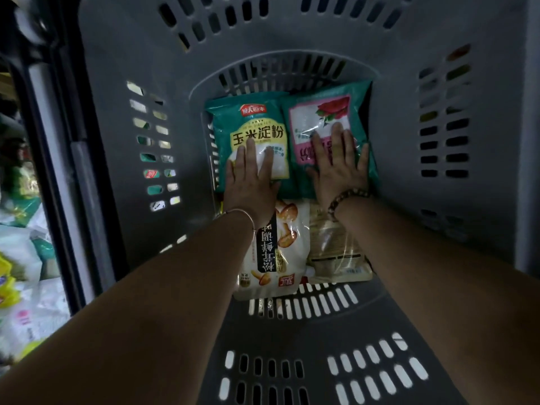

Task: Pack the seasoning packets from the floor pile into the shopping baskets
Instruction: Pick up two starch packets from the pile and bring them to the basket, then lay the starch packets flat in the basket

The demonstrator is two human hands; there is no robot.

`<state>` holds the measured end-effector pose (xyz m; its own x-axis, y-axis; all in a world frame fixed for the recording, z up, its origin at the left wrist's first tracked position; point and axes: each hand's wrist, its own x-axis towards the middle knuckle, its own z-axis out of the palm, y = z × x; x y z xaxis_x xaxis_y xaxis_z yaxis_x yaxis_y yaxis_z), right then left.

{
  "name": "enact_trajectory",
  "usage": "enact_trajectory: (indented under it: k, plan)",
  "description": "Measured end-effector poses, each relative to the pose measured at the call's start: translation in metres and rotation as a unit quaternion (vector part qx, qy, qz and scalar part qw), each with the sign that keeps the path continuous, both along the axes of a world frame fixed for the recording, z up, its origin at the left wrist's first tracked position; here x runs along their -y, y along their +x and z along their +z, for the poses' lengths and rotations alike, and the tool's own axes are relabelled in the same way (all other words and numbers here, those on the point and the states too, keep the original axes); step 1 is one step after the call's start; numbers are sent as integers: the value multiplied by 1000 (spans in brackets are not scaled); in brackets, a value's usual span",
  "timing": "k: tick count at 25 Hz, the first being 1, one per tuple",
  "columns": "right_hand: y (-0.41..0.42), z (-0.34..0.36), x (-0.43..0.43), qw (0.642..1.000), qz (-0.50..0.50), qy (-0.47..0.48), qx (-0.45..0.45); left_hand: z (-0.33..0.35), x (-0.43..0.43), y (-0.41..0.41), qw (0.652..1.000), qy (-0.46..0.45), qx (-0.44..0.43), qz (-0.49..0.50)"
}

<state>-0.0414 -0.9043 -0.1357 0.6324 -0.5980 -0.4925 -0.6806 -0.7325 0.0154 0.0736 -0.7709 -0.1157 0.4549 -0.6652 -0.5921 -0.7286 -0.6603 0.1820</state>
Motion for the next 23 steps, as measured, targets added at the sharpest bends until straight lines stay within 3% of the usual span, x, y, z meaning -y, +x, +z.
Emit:
enact_trajectory:
  k: [6, 9, 14, 18, 23]
  plan:
    - [14, 25, 11, 993, -6, 104, -63, 43, 18, 14, 996, 61, -63, 21]
    - [16, 65, 5, 993, -39, 105, -22, 85, 18, 18, 983, -5, -116, 145]
    - [21, 143, -11, 994, -60, 52, 74, 161, 7, 7, 956, -114, -171, 209]
    - [37, 204, -29, 991, -59, 53, 110, 224, -10, 14, 955, -179, -136, 192]
    - [84, 276, -78, 965, -41, 59, 251, 282, -84, 57, 919, -308, -90, 229]
